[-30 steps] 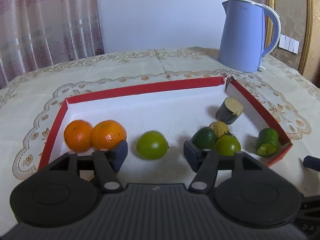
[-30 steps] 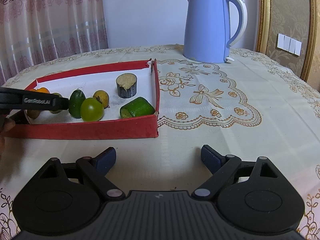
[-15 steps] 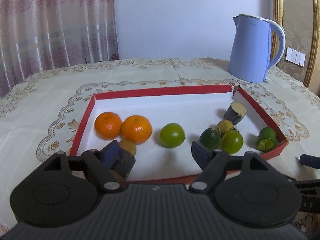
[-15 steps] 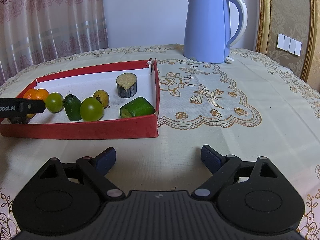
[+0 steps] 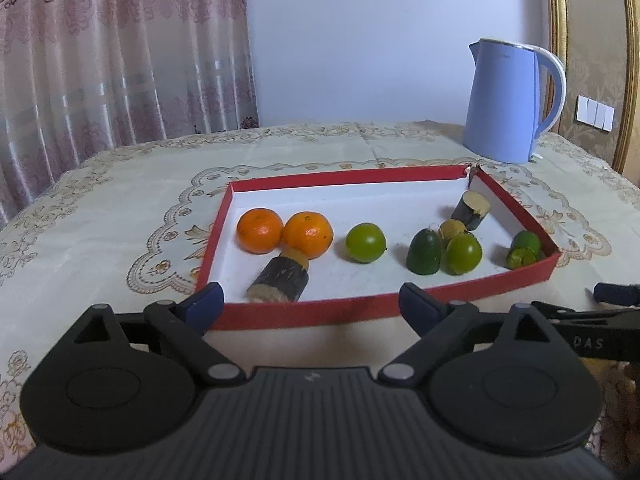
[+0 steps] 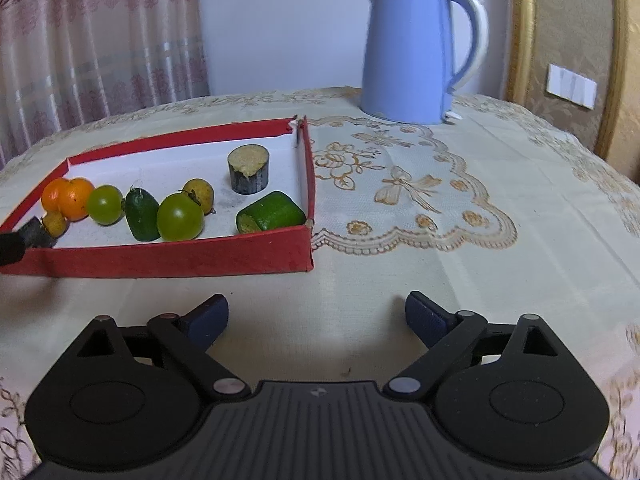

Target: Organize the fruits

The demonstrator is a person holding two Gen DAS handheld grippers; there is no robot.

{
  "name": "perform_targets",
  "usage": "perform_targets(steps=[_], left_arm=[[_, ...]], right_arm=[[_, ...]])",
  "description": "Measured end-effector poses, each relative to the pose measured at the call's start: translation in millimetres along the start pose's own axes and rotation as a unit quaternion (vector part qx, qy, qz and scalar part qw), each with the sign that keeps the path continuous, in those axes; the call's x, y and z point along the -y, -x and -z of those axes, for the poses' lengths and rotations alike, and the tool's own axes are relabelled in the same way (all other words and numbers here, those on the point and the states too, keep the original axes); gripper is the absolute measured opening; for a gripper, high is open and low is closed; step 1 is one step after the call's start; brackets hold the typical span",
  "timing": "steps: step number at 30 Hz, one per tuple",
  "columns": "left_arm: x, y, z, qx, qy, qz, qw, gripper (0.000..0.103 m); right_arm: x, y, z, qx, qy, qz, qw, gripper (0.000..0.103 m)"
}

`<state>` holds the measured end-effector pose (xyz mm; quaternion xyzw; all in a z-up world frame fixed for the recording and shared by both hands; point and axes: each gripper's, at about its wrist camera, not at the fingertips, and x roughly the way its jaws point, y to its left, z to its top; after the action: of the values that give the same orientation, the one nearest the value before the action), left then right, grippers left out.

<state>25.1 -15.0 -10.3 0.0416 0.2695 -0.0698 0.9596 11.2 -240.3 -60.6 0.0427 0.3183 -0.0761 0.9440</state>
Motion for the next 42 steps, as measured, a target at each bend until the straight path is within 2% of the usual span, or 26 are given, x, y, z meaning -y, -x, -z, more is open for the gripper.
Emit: perform_targets(steps=[4, 8, 12, 18, 42], left_arm=[[-4.7, 9.7, 2.0, 0.0, 0.012, 0.005, 0.9999, 0.098], [-7.8, 13.8, 3.5, -0.006, 0.024, 0.009, 0.9997, 0.099], [-9.6, 18.3, 3.0, -0.004, 0.025, -0.003, 0.9997, 0.103], [-12.7, 27.2, 0.6, 0.007, 0.027, -0.015, 0.9995, 0.103], [-12.2, 27.9, -0.1, 0.005, 0.021, -0.021, 0.9996, 0.103]], right_arm=[[-6.8, 17.8, -1.6, -0.003, -0.036, -0.034, 0.999, 0.096], [-27.6, 36.4, -7.1, 0.017, -0.023, -0.014, 1.0, 0.096], [-43.2, 45.1, -10.4, 0.031, -0.017, -0.005, 0.999, 0.097], [-53.1, 41.9, -13.2, 0.032, -0.01, 0.013, 0.999, 0.097], [-62.6, 38.4, -13.4, 0.03, 0.005, 0.007, 1.0, 0.097]])
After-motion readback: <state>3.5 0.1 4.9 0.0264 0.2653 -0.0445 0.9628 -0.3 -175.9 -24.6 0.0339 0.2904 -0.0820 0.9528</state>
